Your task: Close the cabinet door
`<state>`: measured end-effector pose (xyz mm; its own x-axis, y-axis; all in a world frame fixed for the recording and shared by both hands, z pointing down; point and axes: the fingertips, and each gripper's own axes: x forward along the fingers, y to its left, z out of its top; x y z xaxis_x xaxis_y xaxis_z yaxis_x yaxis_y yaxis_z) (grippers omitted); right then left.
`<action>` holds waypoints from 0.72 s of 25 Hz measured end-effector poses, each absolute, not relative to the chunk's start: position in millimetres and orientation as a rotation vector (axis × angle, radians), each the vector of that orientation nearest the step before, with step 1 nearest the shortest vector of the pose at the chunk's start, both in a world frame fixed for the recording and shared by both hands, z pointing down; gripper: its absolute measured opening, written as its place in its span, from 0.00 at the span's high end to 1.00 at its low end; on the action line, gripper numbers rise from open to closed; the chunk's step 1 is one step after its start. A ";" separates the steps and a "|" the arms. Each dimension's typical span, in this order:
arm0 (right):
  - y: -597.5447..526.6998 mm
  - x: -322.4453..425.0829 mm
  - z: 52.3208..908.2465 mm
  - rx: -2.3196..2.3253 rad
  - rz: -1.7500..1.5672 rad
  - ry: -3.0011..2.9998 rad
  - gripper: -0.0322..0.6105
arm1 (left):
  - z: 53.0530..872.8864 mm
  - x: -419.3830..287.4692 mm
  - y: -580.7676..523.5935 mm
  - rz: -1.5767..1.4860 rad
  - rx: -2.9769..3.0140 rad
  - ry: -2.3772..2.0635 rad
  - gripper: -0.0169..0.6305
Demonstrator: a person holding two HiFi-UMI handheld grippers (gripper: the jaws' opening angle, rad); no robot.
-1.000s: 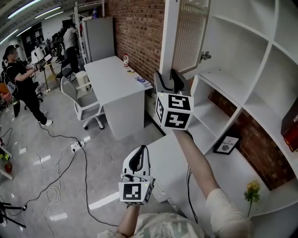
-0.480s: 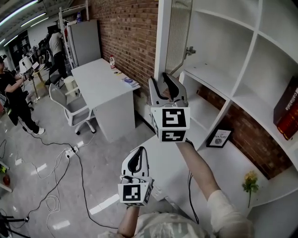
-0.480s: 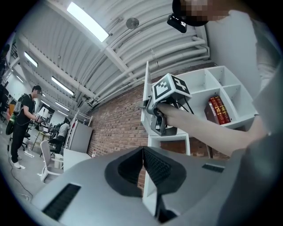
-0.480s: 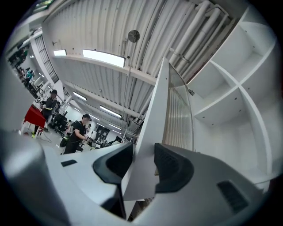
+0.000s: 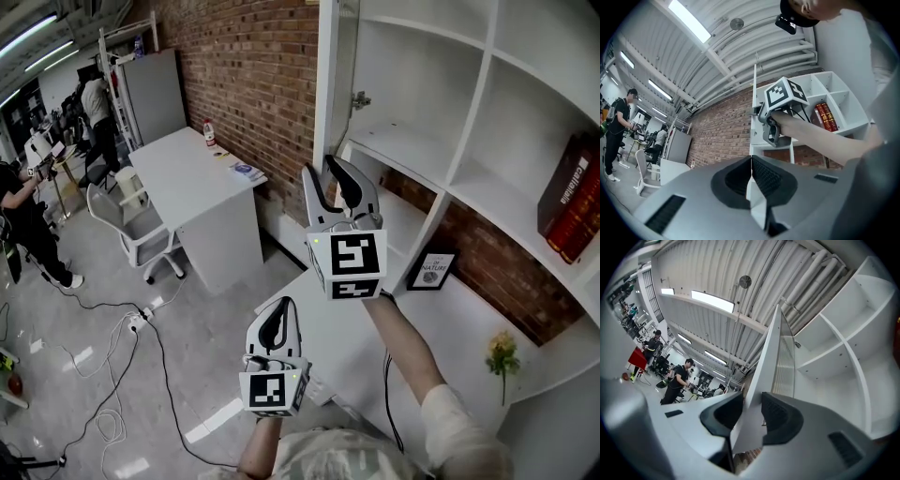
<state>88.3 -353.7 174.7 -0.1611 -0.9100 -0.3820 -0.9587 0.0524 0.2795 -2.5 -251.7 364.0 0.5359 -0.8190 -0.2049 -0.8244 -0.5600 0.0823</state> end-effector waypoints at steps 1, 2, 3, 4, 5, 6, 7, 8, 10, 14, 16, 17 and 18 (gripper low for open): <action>-351.1 91.0 174.4 -1.964 0.727 2.203 0.74 | 363.0 -0.2 -250.6 0.348 -2.736 1.449 0.95; -348.5 93.9 173.9 -1.967 0.730 2.201 0.74 | 361.5 2.8 -249.3 0.352 -2.741 1.433 0.95; -345.8 97.1 173.2 -1.973 0.737 2.194 0.74 | 360.1 6.1 -247.8 0.345 -2.752 1.420 0.95; -342.7 100.7 172.4 -1.984 0.752 2.183 0.75 | 359.9 9.1 -246.2 0.319 -2.768 1.414 0.95; -339.1 105.0 171.7 -2.002 0.775 2.165 0.75 | 360.5 11.7 -245.0 0.285 -2.782 1.414 0.95; -335.1 110.0 171.2 -2.025 0.806 2.141 0.76 | 360.2 14.4 -244.3 0.277 -2.785 1.406 0.95; -331.0 115.7 171.0 -2.052 0.837 2.114 0.76 | 358.5 17.9 -243.5 0.301 -2.779 1.385 0.95; -327.1 122.2 171.0 -2.077 0.857 2.087 0.77 | 357.1 21.6 -242.4 0.327 -2.776 1.358 0.95; -320.7 136.8 171.8 -2.112 0.844 2.047 0.77 | 360.9 28.3 -240.8 0.311 -2.796 1.324 0.95; -311.1 171.0 172.8 -2.187 0.785 1.980 0.79 | 363.4 47.0 -238.1 0.304 -2.841 1.281 0.95; -306.2 193.3 174.3 -2.259 0.787 1.925 0.79 | 356.6 63.0 -231.7 0.350 -2.841 1.199 0.95; -304.3 207.1 175.2 -2.302 0.782 1.891 0.79 | 355.4 71.1 -228.6 0.365 -2.842 1.157 0.95; -303.3 221.9 176.0 -2.342 0.765 1.858 0.79 | 356.1 78.3 -226.1 0.364 -2.848 1.124 0.95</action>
<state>221.9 -303.3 176.0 0.1526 -0.8995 -0.4094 -0.9270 -0.2739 0.2562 78.3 -226.1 356.1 0.7064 -0.6661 -0.2393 -0.6799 -0.7326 0.0322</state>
